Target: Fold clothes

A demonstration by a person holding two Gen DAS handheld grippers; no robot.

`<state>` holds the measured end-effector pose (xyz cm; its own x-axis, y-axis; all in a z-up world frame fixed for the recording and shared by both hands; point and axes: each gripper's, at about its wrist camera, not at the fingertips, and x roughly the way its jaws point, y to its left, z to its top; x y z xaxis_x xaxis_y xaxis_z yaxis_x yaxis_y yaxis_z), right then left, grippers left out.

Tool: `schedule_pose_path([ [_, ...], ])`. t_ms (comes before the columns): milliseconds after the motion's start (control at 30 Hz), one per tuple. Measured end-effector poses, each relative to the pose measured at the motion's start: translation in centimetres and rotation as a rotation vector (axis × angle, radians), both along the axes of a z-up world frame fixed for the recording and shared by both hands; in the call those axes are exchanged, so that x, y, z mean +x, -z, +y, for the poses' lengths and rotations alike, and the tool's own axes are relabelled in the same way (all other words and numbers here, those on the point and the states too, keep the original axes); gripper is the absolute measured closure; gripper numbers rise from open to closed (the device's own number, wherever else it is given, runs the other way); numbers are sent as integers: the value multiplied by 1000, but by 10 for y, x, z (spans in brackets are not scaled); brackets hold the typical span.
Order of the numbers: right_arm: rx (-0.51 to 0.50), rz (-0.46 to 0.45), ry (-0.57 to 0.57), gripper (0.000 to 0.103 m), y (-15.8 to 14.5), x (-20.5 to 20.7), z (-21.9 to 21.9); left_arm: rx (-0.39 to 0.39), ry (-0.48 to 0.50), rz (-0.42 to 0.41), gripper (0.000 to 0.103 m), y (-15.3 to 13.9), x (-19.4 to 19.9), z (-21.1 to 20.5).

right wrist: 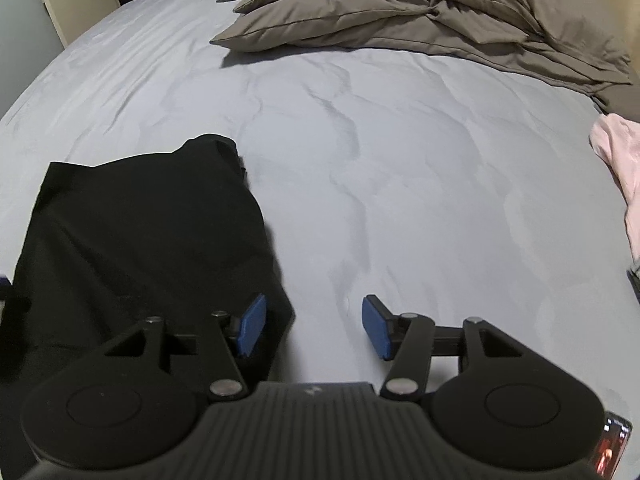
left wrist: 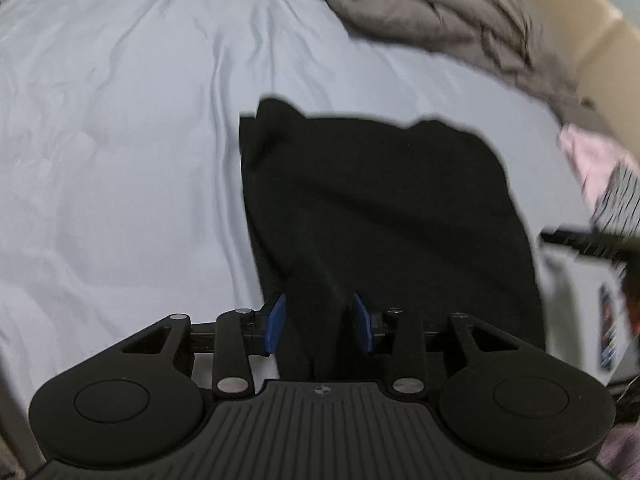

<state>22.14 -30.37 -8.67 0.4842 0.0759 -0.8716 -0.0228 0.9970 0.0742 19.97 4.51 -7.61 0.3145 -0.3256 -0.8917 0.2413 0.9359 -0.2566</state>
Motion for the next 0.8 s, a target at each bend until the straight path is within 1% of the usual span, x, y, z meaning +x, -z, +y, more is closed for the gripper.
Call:
schedule_pose_path([
  [33, 7, 5, -6, 46, -1, -3, 0, 30, 12, 11, 88, 3, -3, -1],
  [67, 14, 13, -16, 46, -2, -7, 1, 62, 23, 22, 98, 7, -6, -2],
  [167, 17, 32, -48, 46, -5, -17, 5, 132, 34, 20, 103, 10, -12, 0],
  [267, 11, 49, -75, 46, -7, -28, 9, 163, 32, 7, 103, 9, -19, 3],
  [400, 45, 81, -93, 45, -11, -44, 11, 102, -13, -7, 103, -2, -34, 7],
  [433, 55, 87, -97, 45, -12, -49, 11, 84, -25, -10, 101, -5, -38, 9],
  [500, 59, 93, -113, 45, -14, -58, 14, 52, -43, -16, 88, -11, -46, 9],
  [567, 54, 99, -132, 45, -16, -68, 17, 13, -47, -11, 63, -17, -59, 6],
  [600, 53, 103, -138, 45, -16, -73, 18, -3, -49, -7, 60, -19, -65, 4],
  [633, 63, 110, -137, 45, -17, -78, 19, -7, -44, 1, 60, -18, -71, 2],
  [700, 88, 126, -133, 45, -17, -87, 20, -4, -29, 20, 67, -17, -81, -2],
  [733, 104, 135, -134, 45, -17, -92, 21, 5, -21, 32, 77, -15, -86, -4],
  [767, 115, 143, -141, 45, -17, -97, 23, 13, -13, 45, 84, -12, -90, -7],
  [800, 124, 151, -150, 45, -16, -101, 26, 19, -9, 58, 86, -9, -94, -8],
])
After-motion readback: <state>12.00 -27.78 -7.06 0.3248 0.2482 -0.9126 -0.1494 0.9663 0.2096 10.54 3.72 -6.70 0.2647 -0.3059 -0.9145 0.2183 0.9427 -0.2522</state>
